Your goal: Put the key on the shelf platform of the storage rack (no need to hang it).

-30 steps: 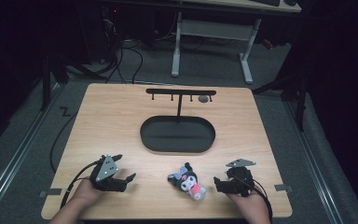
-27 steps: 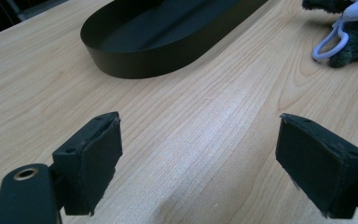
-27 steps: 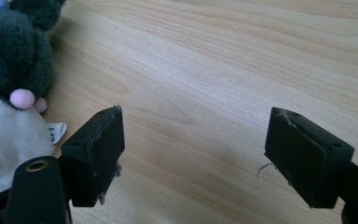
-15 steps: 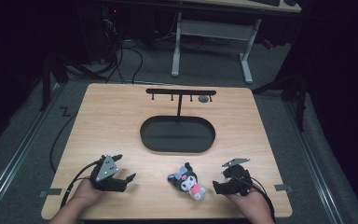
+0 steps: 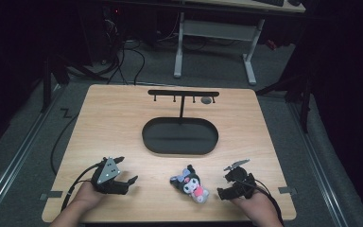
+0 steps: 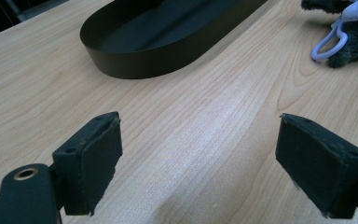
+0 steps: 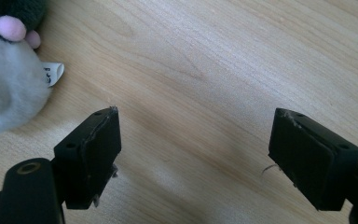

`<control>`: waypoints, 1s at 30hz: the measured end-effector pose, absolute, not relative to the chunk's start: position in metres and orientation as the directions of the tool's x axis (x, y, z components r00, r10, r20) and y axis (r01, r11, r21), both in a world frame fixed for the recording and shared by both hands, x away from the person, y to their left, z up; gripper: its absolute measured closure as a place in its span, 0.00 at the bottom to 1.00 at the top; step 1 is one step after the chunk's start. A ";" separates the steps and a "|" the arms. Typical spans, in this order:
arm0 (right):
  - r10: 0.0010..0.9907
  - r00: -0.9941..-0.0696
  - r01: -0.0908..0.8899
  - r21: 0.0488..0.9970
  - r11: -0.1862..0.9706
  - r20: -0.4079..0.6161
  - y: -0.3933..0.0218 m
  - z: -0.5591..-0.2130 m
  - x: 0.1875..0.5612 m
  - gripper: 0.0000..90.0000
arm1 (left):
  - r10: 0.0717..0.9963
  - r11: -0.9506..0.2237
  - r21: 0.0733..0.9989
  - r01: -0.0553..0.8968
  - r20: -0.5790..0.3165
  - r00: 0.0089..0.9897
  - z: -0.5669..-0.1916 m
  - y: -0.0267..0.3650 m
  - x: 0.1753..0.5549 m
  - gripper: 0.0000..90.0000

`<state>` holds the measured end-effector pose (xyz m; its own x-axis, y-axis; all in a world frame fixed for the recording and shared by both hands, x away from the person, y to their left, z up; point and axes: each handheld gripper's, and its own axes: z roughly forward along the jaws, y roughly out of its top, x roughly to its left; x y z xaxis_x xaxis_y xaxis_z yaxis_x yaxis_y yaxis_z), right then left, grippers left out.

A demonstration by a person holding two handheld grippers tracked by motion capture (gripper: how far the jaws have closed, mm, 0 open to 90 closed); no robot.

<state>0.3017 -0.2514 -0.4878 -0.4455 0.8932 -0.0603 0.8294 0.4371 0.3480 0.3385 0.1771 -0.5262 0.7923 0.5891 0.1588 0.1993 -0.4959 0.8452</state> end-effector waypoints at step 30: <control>0.846 -0.529 0.789 0.332 0.516 -0.057 -0.221 -0.447 0.305 0.14 | 0.589 -0.498 0.843 0.203 0.158 0.792 -0.526 0.177 0.339 0.17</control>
<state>0.3049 -0.2212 -0.4470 -0.5295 0.8464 -0.0573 0.7894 0.5163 0.3321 0.3388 0.1767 -0.5264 0.7924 0.5892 0.1578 0.2027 -0.4983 0.8430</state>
